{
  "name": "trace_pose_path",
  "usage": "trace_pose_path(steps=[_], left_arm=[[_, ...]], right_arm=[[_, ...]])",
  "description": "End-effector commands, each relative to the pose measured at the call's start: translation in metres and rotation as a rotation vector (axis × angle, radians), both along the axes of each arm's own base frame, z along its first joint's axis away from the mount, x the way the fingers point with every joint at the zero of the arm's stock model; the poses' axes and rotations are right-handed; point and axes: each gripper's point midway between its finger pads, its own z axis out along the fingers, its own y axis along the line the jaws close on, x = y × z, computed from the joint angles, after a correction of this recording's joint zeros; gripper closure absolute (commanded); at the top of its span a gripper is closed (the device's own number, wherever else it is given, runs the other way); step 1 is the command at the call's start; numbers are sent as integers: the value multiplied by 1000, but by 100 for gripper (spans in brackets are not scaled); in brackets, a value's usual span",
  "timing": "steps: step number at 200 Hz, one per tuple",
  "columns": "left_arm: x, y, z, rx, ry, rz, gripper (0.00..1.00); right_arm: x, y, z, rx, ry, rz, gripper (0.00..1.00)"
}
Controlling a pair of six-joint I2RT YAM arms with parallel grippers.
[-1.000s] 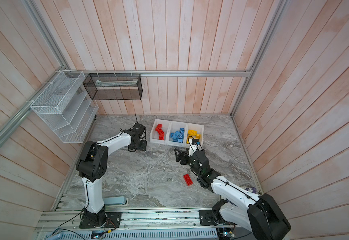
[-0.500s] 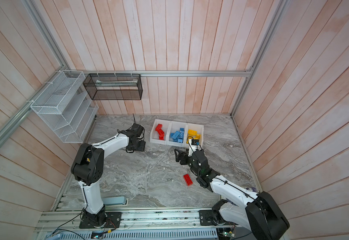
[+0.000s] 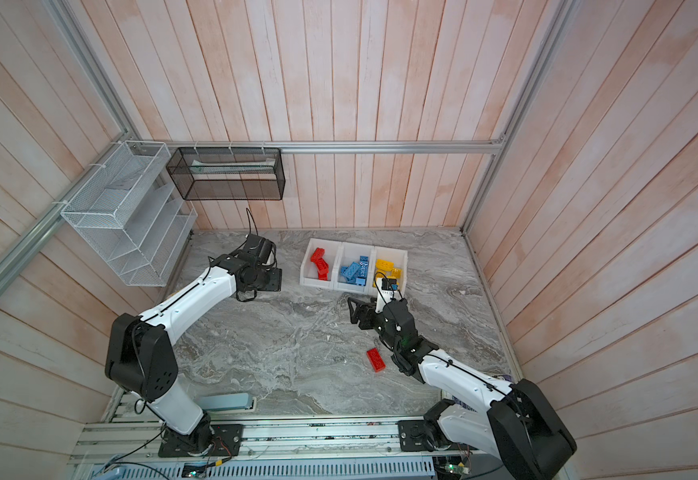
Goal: Sort the legos into containers by color
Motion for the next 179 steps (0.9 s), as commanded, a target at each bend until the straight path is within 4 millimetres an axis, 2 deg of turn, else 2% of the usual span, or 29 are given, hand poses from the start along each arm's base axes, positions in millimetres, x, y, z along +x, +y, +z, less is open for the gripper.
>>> trace_pose_path(steps=[1,31,95,179], left_arm=[[11,-15,18,7,-32,-17,37],[25,-36,31,29,-60,-53,37],[63,-85,51,-36,-127,-112,37],[109,-129,56,-99,-180,-162,37]], right_arm=[[-3,2,3,22,-11,8,17],[-3,-1,2,16,-16,-5,17],[-3,-2,1,10,-14,-10,17],[-3,0,-4,7,-12,-13,18]])
